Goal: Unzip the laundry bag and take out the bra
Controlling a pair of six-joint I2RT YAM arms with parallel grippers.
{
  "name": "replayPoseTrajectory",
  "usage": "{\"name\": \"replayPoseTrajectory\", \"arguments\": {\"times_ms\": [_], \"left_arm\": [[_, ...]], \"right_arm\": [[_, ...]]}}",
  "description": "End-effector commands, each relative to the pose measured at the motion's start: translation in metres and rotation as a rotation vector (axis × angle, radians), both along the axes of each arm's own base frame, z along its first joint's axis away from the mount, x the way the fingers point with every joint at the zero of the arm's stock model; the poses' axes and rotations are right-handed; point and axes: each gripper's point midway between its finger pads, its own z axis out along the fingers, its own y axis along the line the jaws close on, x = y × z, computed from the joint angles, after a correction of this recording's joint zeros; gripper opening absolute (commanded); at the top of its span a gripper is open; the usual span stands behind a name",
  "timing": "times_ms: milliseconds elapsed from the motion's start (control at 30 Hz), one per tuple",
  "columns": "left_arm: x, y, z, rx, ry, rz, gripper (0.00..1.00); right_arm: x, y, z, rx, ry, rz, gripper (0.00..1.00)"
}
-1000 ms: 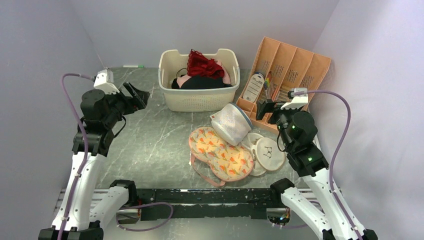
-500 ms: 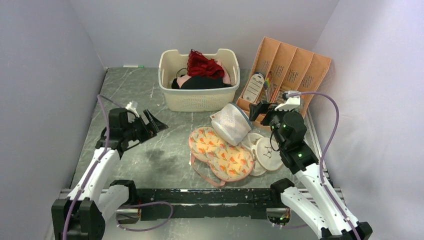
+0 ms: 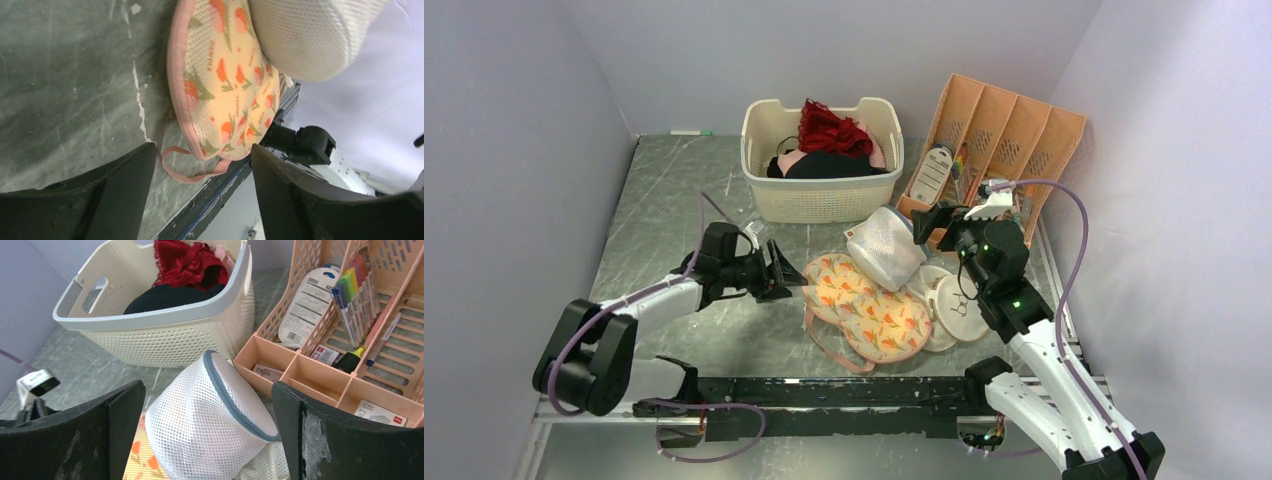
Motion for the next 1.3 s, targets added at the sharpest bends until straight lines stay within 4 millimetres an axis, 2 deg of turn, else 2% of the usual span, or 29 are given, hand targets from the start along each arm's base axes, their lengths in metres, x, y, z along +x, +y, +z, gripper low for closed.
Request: {"name": "replayPoseTrajectory", "arguments": {"times_ms": [0, 167, 400, 467, 600, 633, 733, 833, 1033, 1133, 1267], "left_arm": [[0.025, -0.007, -0.008, 0.025, 0.002, 0.079, 0.78], [0.032, -0.018, -0.02, -0.007, 0.046, 0.074, 0.7], [0.032, -0.037, -0.006, -0.13, 0.023, 0.022, 0.5], [0.03, -0.038, -0.004, -0.138, 0.026, 0.01, 0.4], [0.03, -0.033, 0.009, -0.121, 0.014, 0.01, 0.09], [0.032, -0.029, 0.014, -0.11, 0.0, 0.015, 0.07], [0.038, -0.011, 0.034, -0.078, -0.042, 0.051, 0.07], [0.045, 0.014, 0.063, -0.036, -0.104, 0.106, 0.07], [0.046, 0.065, 0.133, 0.166, -0.251, 0.25, 0.07], [0.044, 0.104, 0.178, 0.346, -0.378, 0.381, 0.07], [0.033, 0.171, 0.23, 0.649, -0.503, 0.551, 0.07]], "right_arm": [[-0.001, 0.003, 0.009, 0.03, -0.04, 0.026, 1.0], [-0.003, 0.008, 0.006, 0.046, -0.03, 0.048, 1.0], [-0.001, 0.01, -0.001, 0.052, -0.008, 0.052, 1.0], [0.0, 0.011, -0.002, 0.052, -0.005, 0.054, 1.0], [0.002, 0.012, -0.002, 0.045, 0.0, 0.055, 1.0], [0.003, 0.012, -0.002, 0.042, 0.003, 0.055, 1.0], [0.003, 0.012, -0.005, 0.035, 0.013, 0.054, 1.0], [0.003, 0.012, -0.006, 0.034, 0.016, 0.052, 1.0], [0.005, 0.017, -0.01, 0.055, 0.013, 0.071, 1.0], [0.008, 0.024, -0.011, 0.07, 0.015, 0.098, 1.0], [0.012, 0.035, -0.011, 0.083, 0.025, 0.145, 1.0]]}}
